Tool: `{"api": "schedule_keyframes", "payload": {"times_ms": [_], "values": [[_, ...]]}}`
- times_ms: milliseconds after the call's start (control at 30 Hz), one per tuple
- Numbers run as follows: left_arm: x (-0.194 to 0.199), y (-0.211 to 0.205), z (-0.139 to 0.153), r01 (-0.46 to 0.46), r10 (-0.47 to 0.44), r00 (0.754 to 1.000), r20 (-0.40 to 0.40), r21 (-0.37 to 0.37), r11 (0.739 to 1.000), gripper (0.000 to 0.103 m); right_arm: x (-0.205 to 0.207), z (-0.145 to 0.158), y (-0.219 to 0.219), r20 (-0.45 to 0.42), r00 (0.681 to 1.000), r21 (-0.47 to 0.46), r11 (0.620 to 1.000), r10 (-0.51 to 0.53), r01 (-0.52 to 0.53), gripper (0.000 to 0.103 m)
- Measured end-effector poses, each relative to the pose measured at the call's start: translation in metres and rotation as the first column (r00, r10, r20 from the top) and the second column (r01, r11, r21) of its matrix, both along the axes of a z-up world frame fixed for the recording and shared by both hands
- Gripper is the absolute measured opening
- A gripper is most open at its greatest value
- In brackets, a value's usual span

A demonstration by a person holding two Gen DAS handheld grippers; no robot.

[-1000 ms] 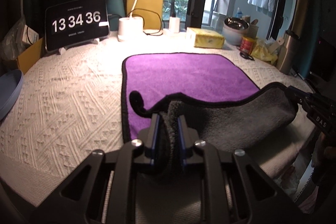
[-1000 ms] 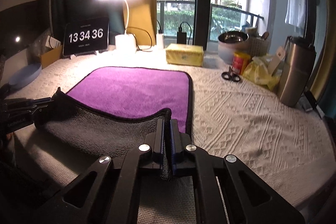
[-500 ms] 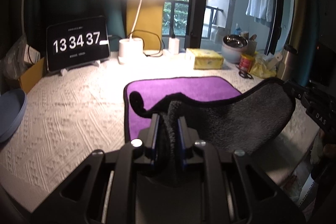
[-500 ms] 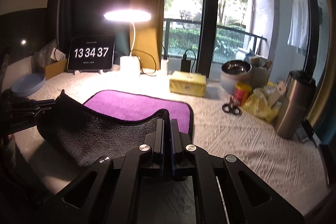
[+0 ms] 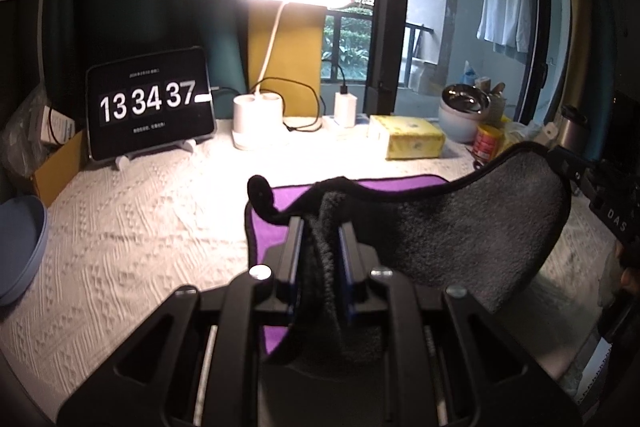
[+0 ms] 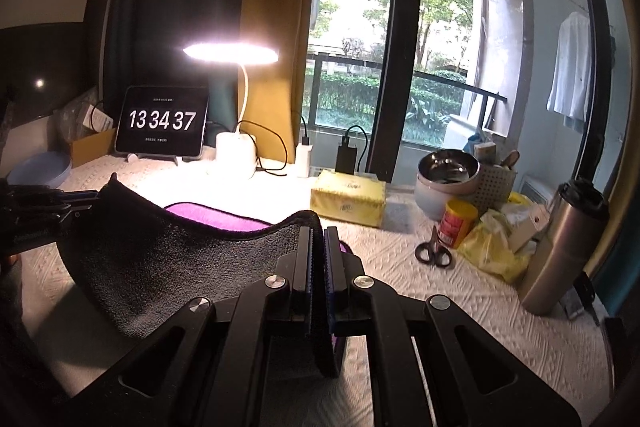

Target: Fold towel

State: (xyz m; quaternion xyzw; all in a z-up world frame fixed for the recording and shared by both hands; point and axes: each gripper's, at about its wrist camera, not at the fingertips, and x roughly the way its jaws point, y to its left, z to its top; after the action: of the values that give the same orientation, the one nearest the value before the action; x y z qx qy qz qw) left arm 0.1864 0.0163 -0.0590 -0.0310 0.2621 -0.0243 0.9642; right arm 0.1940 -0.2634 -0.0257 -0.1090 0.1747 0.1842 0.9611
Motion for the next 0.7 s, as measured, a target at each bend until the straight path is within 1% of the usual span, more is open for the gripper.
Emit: {"api": "schedule_keyframes", "payload": {"times_ms": [267, 433, 700], "values": [[0.030, 0.004, 0.004, 0.003, -0.004, 1.000, 0.019, 0.020, 1.000, 0.017, 0.030, 0.003, 0.012, 0.012, 1.000, -0.008, 1.000, 0.016, -0.016, 0.006], [0.048, 0.011, 0.007, -0.005, 0.004, 1.000, 0.030, 0.024, 1.000, 0.017, 0.052, 0.003, 0.018, 0.004, 1.000, -0.001, 1.000, 0.015, -0.015, 0.006], [0.067, 0.019, 0.000, -0.019, 0.018, 1.000, 0.023, 0.044, 0.999, 0.017, 0.080, 0.000, 0.029, 0.000, 1.000, -0.027, 0.999, 0.021, -0.021, 0.006]]}}
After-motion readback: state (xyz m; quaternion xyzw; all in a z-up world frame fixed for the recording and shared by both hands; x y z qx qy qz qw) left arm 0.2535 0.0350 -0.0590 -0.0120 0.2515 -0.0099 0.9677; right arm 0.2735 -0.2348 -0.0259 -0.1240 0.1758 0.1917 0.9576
